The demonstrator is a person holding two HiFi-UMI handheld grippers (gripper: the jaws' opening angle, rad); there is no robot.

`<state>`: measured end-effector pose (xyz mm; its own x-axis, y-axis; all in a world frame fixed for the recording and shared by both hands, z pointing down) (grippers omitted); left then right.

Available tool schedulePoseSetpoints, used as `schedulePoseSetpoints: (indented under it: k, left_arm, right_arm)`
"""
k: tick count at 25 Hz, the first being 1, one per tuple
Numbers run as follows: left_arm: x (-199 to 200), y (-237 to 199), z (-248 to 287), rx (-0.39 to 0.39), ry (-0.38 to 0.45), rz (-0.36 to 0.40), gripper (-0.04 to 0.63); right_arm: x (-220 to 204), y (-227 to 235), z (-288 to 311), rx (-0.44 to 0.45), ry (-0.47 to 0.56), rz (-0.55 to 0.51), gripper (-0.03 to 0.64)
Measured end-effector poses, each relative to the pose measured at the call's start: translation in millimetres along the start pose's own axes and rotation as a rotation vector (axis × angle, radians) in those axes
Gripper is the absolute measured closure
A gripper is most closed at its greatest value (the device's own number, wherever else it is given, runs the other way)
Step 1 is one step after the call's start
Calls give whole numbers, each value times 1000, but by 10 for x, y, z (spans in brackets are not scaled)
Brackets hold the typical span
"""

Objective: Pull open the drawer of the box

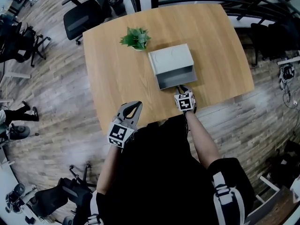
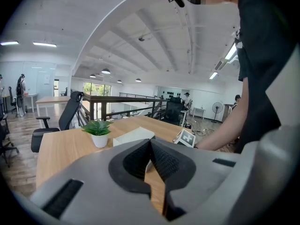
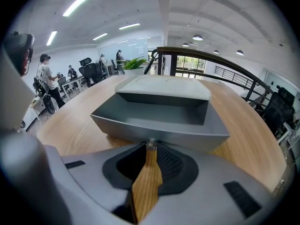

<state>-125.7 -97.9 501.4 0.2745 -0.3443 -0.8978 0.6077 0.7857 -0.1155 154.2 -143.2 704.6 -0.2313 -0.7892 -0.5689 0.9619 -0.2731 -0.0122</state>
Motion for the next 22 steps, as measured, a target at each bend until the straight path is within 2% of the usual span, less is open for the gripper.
schedulePoseSetpoints:
  k: [13,22]
  left_arm:
    - [-57,50,-105,-20,-8,14,572]
    - [-112,67,-157,-35,-5,12,572]
  right_arm:
    - [-35,-23,-58,-27,14,27,534]
    - [-215,-107,-123,-31,-2,46,534]
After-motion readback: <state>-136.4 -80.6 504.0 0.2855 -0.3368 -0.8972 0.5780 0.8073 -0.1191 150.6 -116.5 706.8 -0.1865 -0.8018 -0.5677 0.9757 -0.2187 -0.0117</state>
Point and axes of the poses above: the fingertips, and each gripper's own axes: z forward along the fingers, y to its right, x out of its top, the point moved 8 cm from there along -z, backward along the fingers, and after that the axes turned 2 degrees about -y, right-handed, at the moved point
